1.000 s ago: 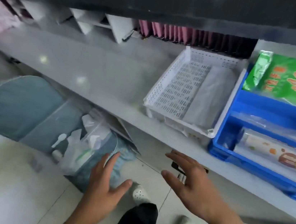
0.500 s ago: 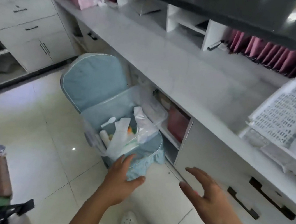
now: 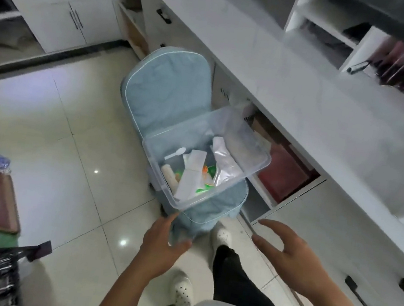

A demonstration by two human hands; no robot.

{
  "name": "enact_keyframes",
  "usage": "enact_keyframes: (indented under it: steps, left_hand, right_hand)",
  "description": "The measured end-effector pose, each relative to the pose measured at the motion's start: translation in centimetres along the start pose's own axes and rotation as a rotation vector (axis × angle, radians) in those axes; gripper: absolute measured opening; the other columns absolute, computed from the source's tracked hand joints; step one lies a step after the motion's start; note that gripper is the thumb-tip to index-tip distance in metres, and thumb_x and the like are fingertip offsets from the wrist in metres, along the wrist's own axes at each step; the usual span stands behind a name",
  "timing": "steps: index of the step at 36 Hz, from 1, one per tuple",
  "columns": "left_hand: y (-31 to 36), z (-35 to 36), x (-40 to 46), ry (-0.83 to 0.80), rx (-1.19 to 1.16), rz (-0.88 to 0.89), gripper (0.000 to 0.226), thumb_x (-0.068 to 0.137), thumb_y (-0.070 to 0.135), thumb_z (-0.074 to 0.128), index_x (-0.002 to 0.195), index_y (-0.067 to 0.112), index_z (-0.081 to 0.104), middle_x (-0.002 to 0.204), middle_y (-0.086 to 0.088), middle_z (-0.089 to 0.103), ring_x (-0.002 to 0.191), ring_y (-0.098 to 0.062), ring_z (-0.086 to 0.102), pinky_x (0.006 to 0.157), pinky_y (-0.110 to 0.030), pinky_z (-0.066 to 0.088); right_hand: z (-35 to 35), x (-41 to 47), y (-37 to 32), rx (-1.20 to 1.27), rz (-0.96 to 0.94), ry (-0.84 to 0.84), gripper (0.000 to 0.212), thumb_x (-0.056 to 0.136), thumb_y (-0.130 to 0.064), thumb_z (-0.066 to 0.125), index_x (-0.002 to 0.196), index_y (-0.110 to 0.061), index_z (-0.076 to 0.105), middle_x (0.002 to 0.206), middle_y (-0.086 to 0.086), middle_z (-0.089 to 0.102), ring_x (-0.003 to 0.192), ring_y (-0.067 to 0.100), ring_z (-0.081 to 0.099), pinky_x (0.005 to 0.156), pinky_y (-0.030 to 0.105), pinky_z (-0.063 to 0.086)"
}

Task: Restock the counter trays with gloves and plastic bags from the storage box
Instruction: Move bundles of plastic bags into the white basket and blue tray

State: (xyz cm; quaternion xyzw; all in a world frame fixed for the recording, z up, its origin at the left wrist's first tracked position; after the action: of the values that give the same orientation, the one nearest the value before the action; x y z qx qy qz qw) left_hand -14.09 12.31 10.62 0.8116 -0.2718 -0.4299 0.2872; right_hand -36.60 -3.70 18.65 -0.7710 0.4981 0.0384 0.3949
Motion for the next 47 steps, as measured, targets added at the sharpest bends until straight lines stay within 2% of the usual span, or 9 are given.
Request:
enact_keyframes:
  steps: [13,26,29,32,36,39,42,44,47]
  left_hand:
    - [-2.7,-4.4,7.2,0.069,-0.148,-0.229,0.076,0.087,0.040,0.070,0.151,0.031,0.030,0.159,0.001,0.028,0.143,-0.020,0.032,0.112,-0.036,0.033]
    - [-3.2,-3.9,19.6,0.186,-0.439,-0.615,0.084,0.089,0.027,0.069,0.155,0.030,0.018,0.159,-0.006,0.029,0.140,-0.025,0.038,0.110,-0.037,0.038]
    - [-3.1,-2.9,21.8,0.223,-0.563,-0.665,0.081,0.090,0.023,0.067,0.155,0.029,0.019,0.157,-0.005,0.033,0.136,-0.025,0.042,0.108,-0.036,0.040]
    - [-2.8,-2.2,23.2,0.271,-0.651,-0.708,0.075,0.092,0.023,0.064,0.154,0.032,0.024,0.156,-0.002,0.035,0.136,-0.023,0.043,0.108,-0.036,0.039]
    - [-2.9,-1.9,23.7,0.382,-0.695,-0.773,0.066,0.091,0.023,0.063,0.149,0.037,0.033,0.151,0.001,0.043,0.131,-0.022,0.048,0.105,-0.036,0.041]
    - [-3.2,-1.6,23.7,0.427,-0.693,-0.807,0.065,0.091,0.024,0.062,0.148,0.038,0.035,0.147,0.004,0.049,0.126,-0.021,0.053,0.104,-0.041,0.045]
    - [-3.8,-1.2,23.9,0.468,-0.687,-0.830,0.063,0.091,0.021,0.063,0.146,0.039,0.038,0.145,0.004,0.050,0.126,-0.021,0.053,0.102,-0.040,0.047]
    - [-4.1,-0.9,23.9,0.485,-0.687,-0.851,0.063,0.092,0.019,0.063,0.146,0.039,0.039,0.144,0.004,0.051,0.125,-0.020,0.054,0.096,-0.031,0.051]
    - [-4.4,-0.5,24.0,0.504,-0.723,-0.878,0.062,0.091,0.016,0.063,0.145,0.039,0.041,0.138,0.007,0.052,0.102,-0.003,0.063,0.060,-0.006,0.047]
  right_hand:
    - [3.2,15.8,-7.6,-0.157,-0.086,-0.245,0.055,0.088,-0.062,0.054,0.138,-0.040,0.047,0.147,-0.007,0.049,0.124,0.015,0.054,0.100,0.033,0.042]
    - [10.4,35.6,-5.0,-0.530,-0.002,-0.623,0.064,0.090,-0.059,0.050,0.145,-0.027,0.042,0.153,0.002,0.042,0.136,0.024,0.044,0.111,0.042,0.035]
    - [12.9,39.3,-4.9,-0.426,0.055,-0.662,0.065,0.089,-0.052,0.060,0.143,-0.019,0.046,0.150,0.005,0.047,0.133,0.024,0.047,0.107,0.036,0.039]
    - [15.7,42.9,-4.2,-0.121,0.277,-0.650,0.060,0.086,-0.039,0.070,0.137,-0.015,0.053,0.140,0.009,0.054,0.117,0.024,0.055,0.087,0.032,0.043]
    - [19.5,46.7,-2.8,0.284,0.694,-0.573,0.047,0.084,-0.030,0.074,0.122,-0.009,0.054,0.132,0.019,0.055,0.113,0.030,0.054,0.093,0.048,0.044]
    - [22.0,49.5,-1.8,0.370,0.824,-0.460,0.052,0.081,-0.027,0.076,0.124,-0.008,0.051,0.126,0.014,0.055,0.111,0.034,0.054,0.090,0.049,0.046]
    - [24.5,51.0,-1.2,0.370,0.871,-0.403,0.054,0.080,-0.025,0.078,0.124,-0.005,0.054,0.106,0.011,0.057,0.085,0.028,0.056,0.078,0.044,0.047]
    - [25.9,51.6,-0.8,0.334,0.848,-0.399,0.054,0.084,-0.020,0.071,0.131,-0.004,0.051,0.110,0.015,0.059,0.095,0.032,0.059,0.079,0.042,0.047]
    - [27.2,52.5,-0.3,0.159,0.731,-0.420,0.055,0.091,-0.015,0.054,0.143,-0.005,0.038,0.142,0.018,0.047,0.128,0.035,0.049,0.068,0.022,0.044]
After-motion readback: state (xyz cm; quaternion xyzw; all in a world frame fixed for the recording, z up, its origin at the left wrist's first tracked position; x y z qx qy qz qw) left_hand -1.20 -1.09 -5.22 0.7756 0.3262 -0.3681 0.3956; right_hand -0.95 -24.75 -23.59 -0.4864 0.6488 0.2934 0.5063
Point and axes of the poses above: each hand's wrist, its own x-axis towards the middle knuckle, its own z-axis out of the palm, y = z × x, the point moved 6 cm from there along x, towards the middle knuckle
